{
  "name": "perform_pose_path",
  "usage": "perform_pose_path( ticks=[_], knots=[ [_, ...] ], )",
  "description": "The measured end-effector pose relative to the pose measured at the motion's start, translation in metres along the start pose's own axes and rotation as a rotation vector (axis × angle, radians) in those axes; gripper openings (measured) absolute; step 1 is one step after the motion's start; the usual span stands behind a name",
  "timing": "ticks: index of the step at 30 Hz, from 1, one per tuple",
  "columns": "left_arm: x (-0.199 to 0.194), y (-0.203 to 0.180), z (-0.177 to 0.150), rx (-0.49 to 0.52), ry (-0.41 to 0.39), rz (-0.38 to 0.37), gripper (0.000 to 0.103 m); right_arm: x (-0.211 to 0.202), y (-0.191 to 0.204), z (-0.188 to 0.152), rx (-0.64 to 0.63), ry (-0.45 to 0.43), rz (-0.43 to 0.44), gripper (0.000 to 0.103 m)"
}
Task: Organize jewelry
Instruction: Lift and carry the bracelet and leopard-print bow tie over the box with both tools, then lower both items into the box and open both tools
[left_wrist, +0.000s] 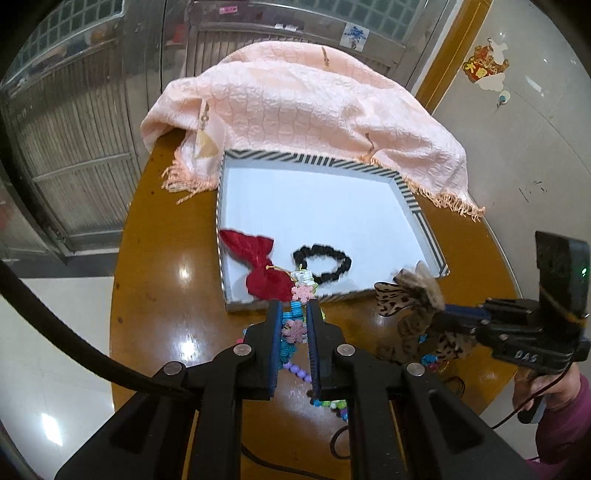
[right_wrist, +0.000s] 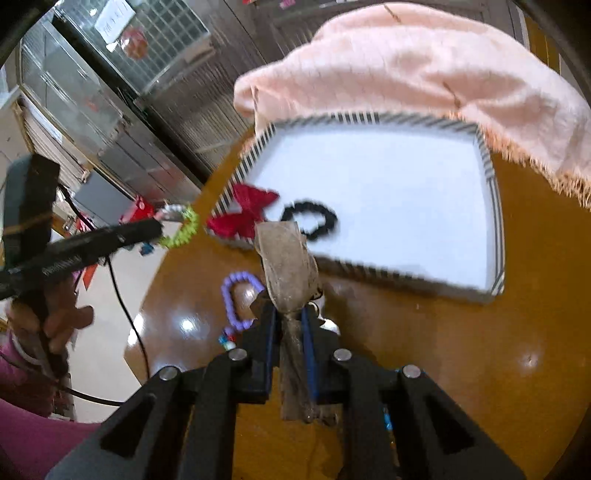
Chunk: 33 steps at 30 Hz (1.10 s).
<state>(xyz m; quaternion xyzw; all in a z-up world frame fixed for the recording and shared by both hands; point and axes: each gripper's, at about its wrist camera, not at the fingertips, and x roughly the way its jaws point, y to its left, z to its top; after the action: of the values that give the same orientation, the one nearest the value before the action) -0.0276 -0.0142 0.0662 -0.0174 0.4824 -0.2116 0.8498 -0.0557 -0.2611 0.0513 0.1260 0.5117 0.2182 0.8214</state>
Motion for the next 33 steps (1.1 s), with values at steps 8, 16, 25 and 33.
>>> perform_pose_path(
  ticks=[8,16,25,33],
  knots=[
    [0.002,-0.005,0.036,0.046,-0.040,0.052,0.007,-0.011,-0.003,0.046,-0.004,-0.093,-0.026,0.014],
    [0.030,-0.001,0.071,0.041,-0.043,0.115,0.007,0.007,-0.015,0.089,0.007,-0.124,-0.050,0.014],
    [0.079,0.008,0.097,0.005,0.006,0.169,0.007,0.058,-0.038,0.121,0.055,-0.090,-0.034,0.014],
    [0.121,0.010,0.108,-0.018,0.051,0.195,0.007,0.103,-0.066,0.139,0.112,-0.047,-0.019,0.014]
  ],
)
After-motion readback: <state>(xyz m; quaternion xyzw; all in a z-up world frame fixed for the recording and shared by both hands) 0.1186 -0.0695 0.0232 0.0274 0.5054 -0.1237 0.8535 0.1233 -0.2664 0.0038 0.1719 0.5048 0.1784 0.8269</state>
